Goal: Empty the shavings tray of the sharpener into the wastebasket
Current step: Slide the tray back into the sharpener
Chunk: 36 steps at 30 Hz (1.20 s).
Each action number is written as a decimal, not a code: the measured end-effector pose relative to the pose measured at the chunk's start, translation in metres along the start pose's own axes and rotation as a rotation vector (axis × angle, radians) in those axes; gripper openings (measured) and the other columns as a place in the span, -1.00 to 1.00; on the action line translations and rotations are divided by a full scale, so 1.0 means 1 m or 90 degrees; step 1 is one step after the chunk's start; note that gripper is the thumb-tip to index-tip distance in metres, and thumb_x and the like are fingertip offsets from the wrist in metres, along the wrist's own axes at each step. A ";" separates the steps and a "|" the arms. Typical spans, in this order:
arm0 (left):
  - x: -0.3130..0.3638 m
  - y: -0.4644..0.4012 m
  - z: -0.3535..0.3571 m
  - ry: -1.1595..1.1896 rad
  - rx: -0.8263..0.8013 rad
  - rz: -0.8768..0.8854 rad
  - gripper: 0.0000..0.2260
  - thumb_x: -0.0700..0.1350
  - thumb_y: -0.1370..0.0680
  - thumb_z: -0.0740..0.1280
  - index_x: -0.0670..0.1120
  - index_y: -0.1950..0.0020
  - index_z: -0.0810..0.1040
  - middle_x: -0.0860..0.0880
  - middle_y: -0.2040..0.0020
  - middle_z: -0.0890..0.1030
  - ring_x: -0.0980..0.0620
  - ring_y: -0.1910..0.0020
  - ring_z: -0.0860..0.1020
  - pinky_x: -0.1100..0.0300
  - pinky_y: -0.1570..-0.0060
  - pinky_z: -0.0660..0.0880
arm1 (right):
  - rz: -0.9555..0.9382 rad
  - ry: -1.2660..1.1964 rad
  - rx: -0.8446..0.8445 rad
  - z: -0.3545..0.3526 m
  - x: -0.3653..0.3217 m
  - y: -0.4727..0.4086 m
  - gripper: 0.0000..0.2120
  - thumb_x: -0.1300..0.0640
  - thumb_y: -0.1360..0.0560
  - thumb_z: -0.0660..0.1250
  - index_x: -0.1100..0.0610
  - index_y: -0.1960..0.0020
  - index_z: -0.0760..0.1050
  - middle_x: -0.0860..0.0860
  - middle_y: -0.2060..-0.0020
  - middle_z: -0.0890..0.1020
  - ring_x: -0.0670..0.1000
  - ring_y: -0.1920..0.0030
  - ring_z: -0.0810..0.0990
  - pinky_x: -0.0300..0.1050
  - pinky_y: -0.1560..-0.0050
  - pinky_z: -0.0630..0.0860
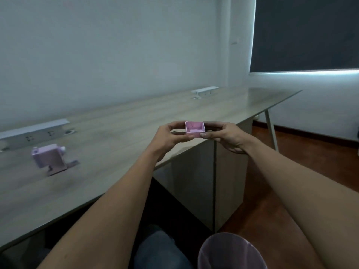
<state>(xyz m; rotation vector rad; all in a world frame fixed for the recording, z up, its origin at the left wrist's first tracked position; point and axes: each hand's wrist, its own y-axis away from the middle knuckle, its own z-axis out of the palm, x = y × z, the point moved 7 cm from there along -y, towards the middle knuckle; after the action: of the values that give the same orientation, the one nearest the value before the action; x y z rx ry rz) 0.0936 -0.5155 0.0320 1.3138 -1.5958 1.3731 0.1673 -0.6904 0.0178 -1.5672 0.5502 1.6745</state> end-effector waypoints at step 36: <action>0.027 0.212 -0.401 -0.185 0.419 -0.095 -0.64 -0.17 -0.48 0.54 -0.11 -0.27 0.66 0.02 -0.15 0.73 0.20 -0.09 0.67 0.40 -0.04 0.53 | -0.058 0.083 -0.327 0.396 0.052 -0.180 -0.42 0.23 -0.37 0.61 0.24 -0.36 0.56 0.08 -0.18 0.72 -0.02 -0.23 0.68 -0.07 -0.39 0.47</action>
<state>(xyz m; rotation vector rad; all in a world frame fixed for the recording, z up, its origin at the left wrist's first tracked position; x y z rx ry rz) -0.1679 -0.1482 0.0875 2.0498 -1.2139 1.7504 0.0532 -0.2699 0.0608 -2.0400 0.1050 1.7371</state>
